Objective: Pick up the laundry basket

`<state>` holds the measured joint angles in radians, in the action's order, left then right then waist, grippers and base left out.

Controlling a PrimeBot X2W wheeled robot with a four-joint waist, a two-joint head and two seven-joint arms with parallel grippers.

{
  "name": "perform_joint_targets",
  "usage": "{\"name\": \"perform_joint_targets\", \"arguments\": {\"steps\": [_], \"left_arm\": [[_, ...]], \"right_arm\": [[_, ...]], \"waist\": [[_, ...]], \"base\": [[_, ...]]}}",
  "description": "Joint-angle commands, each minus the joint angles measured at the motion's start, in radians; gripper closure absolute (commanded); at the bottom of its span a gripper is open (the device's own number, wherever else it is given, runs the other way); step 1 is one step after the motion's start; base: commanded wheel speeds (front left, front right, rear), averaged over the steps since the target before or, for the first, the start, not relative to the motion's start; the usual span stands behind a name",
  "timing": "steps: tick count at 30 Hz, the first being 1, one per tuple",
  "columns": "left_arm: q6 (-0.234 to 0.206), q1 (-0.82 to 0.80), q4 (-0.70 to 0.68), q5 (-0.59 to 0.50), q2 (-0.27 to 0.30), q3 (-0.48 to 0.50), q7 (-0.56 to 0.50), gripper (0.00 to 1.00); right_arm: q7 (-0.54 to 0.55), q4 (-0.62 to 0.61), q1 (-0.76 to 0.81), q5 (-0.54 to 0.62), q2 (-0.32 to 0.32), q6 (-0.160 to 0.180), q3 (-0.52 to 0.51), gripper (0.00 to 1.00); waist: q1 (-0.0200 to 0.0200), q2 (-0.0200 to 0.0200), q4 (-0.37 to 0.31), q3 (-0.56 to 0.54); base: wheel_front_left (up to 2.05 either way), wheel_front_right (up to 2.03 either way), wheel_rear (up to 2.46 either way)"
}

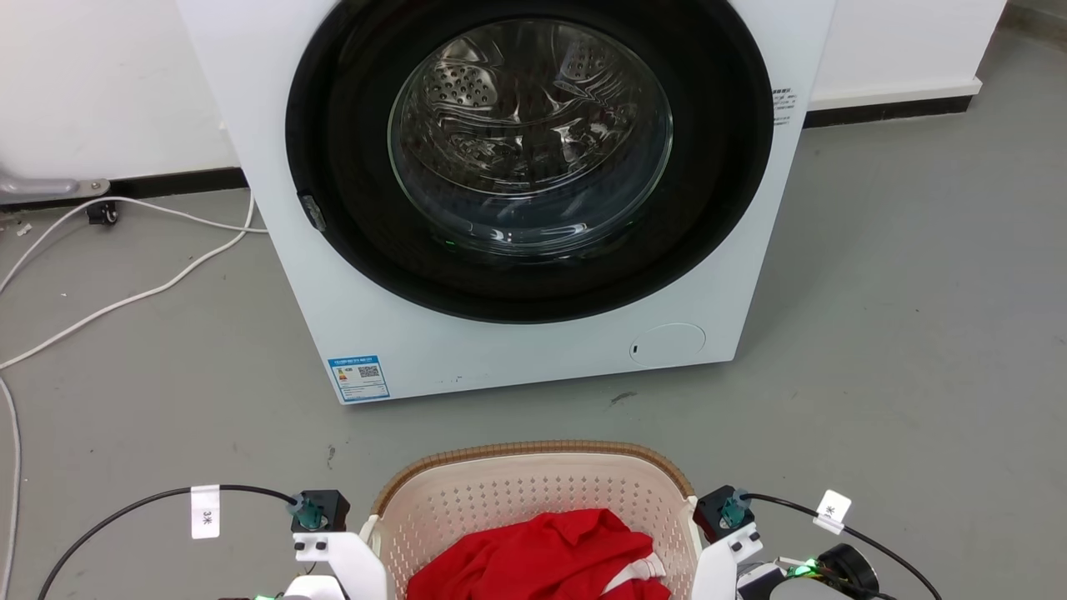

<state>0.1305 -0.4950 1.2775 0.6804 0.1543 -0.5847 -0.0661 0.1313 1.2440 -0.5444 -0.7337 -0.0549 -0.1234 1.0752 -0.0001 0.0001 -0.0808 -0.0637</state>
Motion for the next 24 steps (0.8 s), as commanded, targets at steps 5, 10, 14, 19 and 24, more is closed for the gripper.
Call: {"name": "perform_joint_targets", "arguments": {"steps": [5, 10, 14, 19, 24], "left_arm": [[0.0, 0.005, -0.005, 0.018, 0.006, -0.015, 0.011, 1.0], [0.0, 0.006, -0.004, 0.029, 0.008, -0.026, 0.015, 1.0], [0.0, 0.007, -0.003, 0.04, 0.007, -0.035, 0.015, 1.0], [0.0, 0.009, -0.001, 0.051, 0.008, -0.043, 0.016, 1.0], [0.0, 0.007, 0.0, 0.058, 0.01, -0.051, 0.021, 1.0]], "right_arm": [[-0.008, 0.002, 0.01, -0.02, 0.008, -0.013, 0.024, 1.0], [-0.011, 0.006, 0.008, -0.034, 0.008, -0.013, 0.038, 1.0], [-0.014, 0.009, 0.006, -0.044, 0.008, -0.013, 0.049, 1.0], [-0.019, 0.013, 0.002, -0.056, 0.008, -0.013, 0.063, 1.0], [-0.021, 0.015, -0.003, -0.064, 0.008, -0.013, 0.072, 1.0]], "waist": [[0.0001, -0.0001, 0.001, -0.003], [0.0001, -0.0001, 0.002, -0.004], [0.0001, -0.0001, 0.003, -0.005], [0.0001, -0.0001, 0.003, -0.005], [0.0001, -0.0001, 0.004, -0.003]], "base": [[0.0, 0.0, 0.0], [0.0, 0.0, 0.0], [0.0, 0.0, 0.0], [0.0, 0.0, 0.0], [0.0, 0.0, 0.0]]}}
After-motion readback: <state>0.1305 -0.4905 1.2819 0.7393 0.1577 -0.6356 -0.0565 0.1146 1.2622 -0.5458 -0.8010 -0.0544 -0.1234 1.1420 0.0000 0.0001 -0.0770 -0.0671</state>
